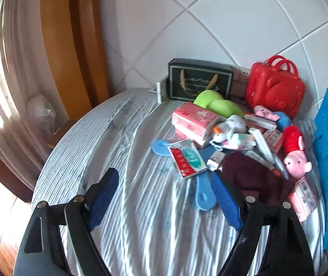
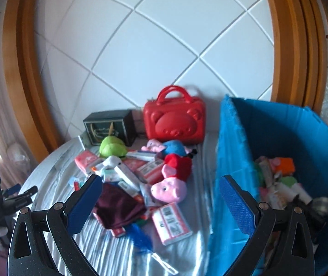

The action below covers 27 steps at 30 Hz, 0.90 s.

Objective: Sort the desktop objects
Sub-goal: 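Grasp the red-green medicine box with the left tool while the right tool grasps the pink tissue pack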

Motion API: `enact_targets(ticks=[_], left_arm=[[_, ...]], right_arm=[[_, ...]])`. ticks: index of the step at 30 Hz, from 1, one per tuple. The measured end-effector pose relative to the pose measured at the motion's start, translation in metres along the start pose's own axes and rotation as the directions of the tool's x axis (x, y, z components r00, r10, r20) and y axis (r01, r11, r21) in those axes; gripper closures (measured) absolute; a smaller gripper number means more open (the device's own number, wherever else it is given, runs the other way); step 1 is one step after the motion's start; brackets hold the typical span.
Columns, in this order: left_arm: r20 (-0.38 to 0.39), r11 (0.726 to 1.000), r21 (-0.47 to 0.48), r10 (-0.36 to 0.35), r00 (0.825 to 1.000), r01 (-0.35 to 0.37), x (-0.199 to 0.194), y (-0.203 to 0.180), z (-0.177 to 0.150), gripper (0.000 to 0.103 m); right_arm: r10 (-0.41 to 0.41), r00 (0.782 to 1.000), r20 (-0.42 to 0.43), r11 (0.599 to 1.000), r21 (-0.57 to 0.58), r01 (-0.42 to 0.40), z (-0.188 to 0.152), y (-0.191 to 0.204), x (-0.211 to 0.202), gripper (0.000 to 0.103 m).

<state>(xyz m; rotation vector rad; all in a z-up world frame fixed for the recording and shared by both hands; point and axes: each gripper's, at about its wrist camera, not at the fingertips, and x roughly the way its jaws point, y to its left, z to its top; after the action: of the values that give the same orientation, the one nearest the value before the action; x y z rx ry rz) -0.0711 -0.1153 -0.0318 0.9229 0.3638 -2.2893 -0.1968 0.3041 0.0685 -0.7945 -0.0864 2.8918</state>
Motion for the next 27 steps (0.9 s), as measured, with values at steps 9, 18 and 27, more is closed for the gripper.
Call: enact_targets(ticks=[9, 18, 27], left_arm=[[-0.200, 0.995, -0.101, -0.023, 0.980, 0.003, 0.122, 0.042, 0.009, 0.021], [-0.316, 0.989, -0.128, -0.105, 0.943, 0.067, 0.228, -0.015, 0.029, 0.021], [-0.411, 0.992, -0.123, -0.077, 0.908, 0.029, 0.300, -0.042, 0.025, 0.021]], right_arm=[[-0.027, 0.979, -0.200, 1.000, 0.009, 0.029, -0.032, 0.014, 0.110, 0.000], [-0.037, 0.913, -0.407, 0.995, 0.072, 0.073, -0.078, -0.017, 0.204, 0.000], [-0.047, 0.862, -0.506, 0.990, 0.092, 0.107, -0.098, -0.034, 0.247, 0.000]])
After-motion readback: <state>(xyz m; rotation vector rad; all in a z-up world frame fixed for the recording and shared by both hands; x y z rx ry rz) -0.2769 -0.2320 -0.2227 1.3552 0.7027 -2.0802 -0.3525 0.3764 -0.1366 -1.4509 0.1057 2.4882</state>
